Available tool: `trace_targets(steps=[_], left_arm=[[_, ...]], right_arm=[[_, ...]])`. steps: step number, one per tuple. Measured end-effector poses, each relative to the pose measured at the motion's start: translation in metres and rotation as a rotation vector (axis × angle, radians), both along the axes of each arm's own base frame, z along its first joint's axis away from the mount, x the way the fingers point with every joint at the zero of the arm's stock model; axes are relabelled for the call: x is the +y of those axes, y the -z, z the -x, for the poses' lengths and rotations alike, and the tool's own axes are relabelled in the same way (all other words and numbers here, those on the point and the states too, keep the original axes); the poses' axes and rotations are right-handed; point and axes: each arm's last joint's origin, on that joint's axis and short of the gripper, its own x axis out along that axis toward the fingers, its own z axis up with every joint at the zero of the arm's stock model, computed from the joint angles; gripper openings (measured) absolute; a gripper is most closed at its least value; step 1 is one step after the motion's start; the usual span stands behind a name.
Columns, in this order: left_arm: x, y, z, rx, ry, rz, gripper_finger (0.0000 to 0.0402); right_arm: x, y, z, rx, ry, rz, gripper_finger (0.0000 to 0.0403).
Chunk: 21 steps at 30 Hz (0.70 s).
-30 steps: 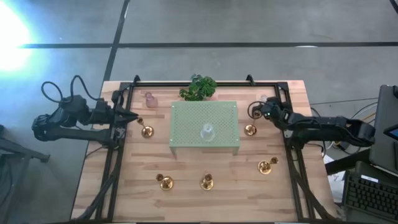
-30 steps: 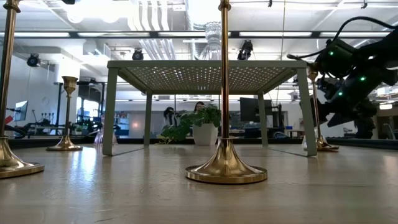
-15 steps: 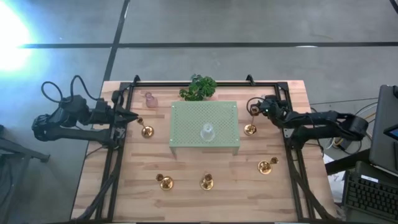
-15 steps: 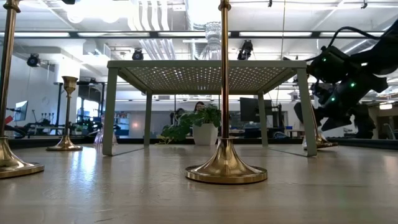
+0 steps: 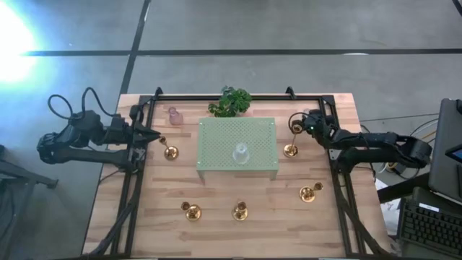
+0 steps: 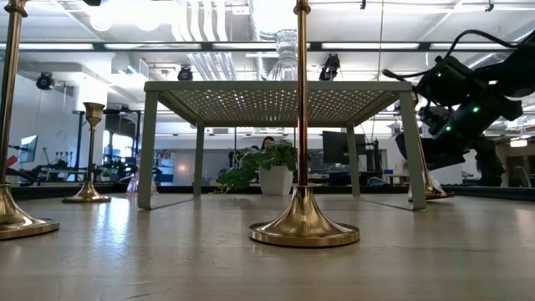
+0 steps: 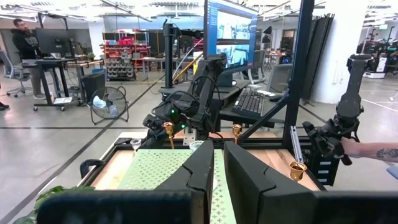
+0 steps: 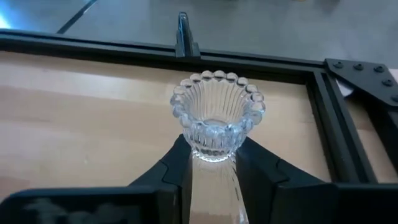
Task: Pick & Place candle stick holders
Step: Put the transparent candle holder on the shelf
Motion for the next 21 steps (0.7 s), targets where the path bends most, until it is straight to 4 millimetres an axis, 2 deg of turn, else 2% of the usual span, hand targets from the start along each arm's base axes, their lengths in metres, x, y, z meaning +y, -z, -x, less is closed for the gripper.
trace_targets(steps=[7,21], left_arm=[[0.000,0.000,0.000,0.000,0.000,0.000,0.0045],[0.000,0.000,0.000,0.000,0.000,0.000,0.0045]], right_arm=[[0.010,-0.008,0.013,0.026,0.000,-0.021,0.0084],[0.024,-0.037,0.032,-0.055,-0.032,0.100,0.0082]])
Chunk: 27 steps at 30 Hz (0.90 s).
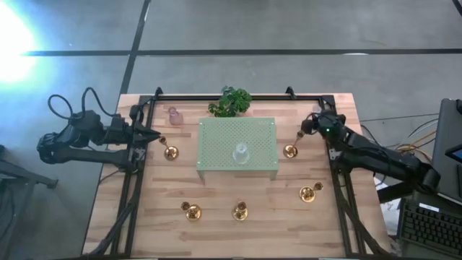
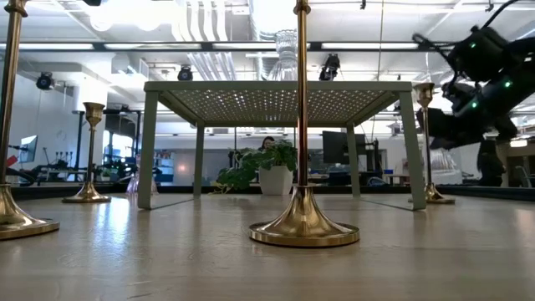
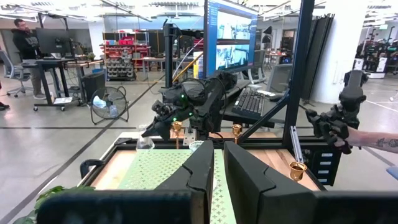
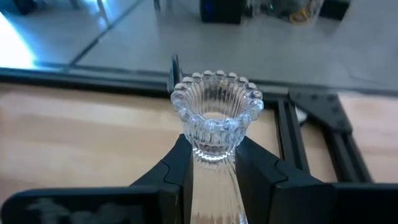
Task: Pick & Place candle stick holders
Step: Put the transparent candle holder on the shelf
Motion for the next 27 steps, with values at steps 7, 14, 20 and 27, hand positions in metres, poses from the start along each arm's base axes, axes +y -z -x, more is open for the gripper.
trace_targets(steps=[7,14,20,27], left_arm=[[0.000,0.000,0.000,0.000,0.000,0.000,0.0045],[0.000,0.000,0.000,0.000,0.000,0.000,0.0045],[0.000,0.000,0.000,0.000,0.000,0.000,0.0045],[0.000,0.000,0.000,0.000,0.000,0.000,0.0045]], right_arm=[[0.001,-0.047,0.002,0.036,-0.059,0.118,0.0082],[0.005,-0.106,0.006,0.040,-0.119,0.177,0.0082],[0.010,-0.141,0.005,-0.051,-0.283,0.176,0.0082],[0.012,-0.166,-0.007,-0.151,-0.503,0.134,0.0082]])
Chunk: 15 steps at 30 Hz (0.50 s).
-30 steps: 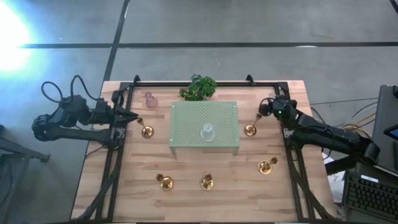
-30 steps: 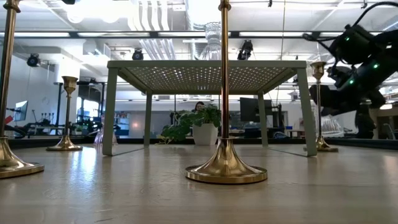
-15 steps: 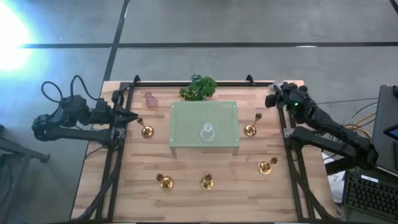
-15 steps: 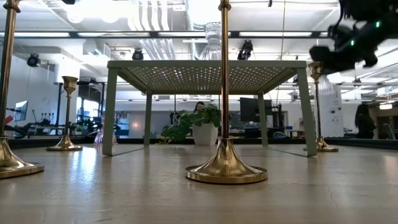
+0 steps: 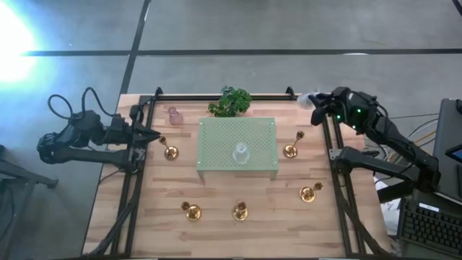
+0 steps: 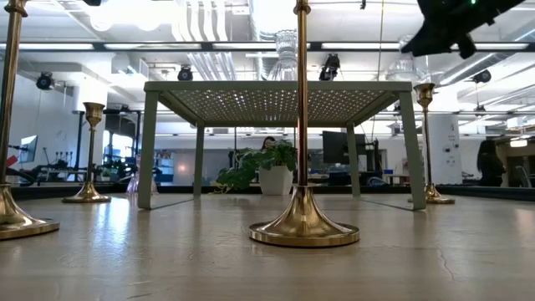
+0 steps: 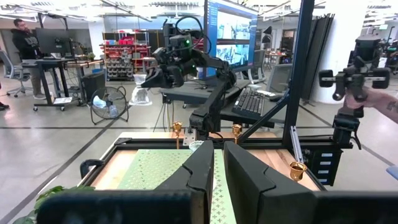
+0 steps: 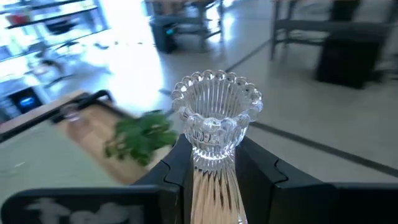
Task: Pick & Place candle stick holders
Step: Put the transparent candle holder on the shelf
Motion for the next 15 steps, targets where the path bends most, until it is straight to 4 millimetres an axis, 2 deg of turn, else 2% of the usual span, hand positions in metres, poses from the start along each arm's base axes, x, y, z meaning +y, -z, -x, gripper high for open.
trace_targets(steps=[7,15], left_arm=[[0.000,0.000,0.000,0.000,0.000,0.000,0.0045],[0.000,0.000,0.000,0.000,0.000,0.000,0.0045]], right_arm=[[0.000,0.004,-0.027,0.051,-0.144,-0.048,0.0082],[0.013,0.004,-0.068,0.036,-0.332,-0.010,0.0081]])
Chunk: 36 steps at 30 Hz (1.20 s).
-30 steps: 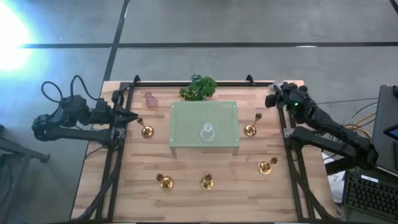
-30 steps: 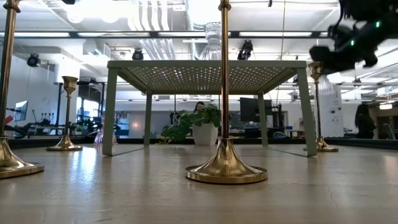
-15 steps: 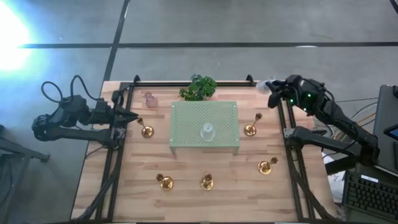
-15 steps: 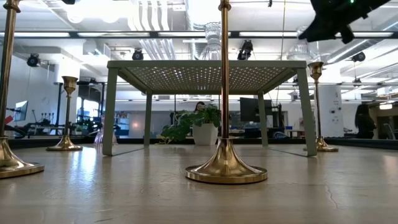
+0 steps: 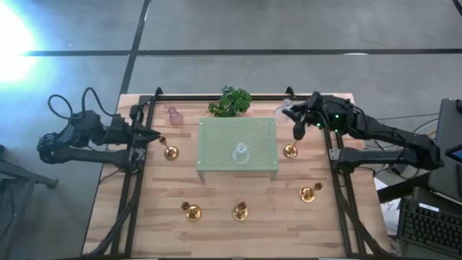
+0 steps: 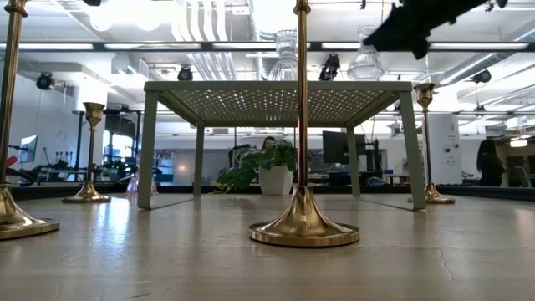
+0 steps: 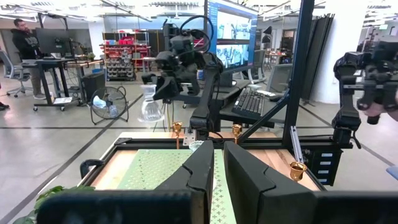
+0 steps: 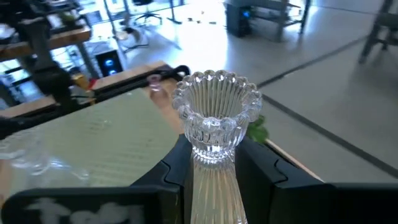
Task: Pick & Place candle stick holders
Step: Put the transparent candle holder on the shelf
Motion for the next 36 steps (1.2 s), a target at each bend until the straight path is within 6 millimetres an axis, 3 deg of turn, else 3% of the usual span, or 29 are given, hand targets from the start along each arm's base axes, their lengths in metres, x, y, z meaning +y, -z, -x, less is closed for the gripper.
trace_targets(steps=[14,25,36], left_arm=[[0.000,0.000,0.000,0.000,0.000,0.000,0.0045],[0.000,0.000,0.000,0.000,0.000,0.000,0.0045],[0.000,0.000,0.000,0.001,0.000,0.000,0.0045]], right_arm=[[0.014,0.014,-0.030,0.075,-0.098,-0.049,0.0081],[0.050,0.036,-0.048,0.198,-0.129,0.065,0.0080],[0.057,0.058,-0.053,0.090,-0.091,0.077,0.0080]])
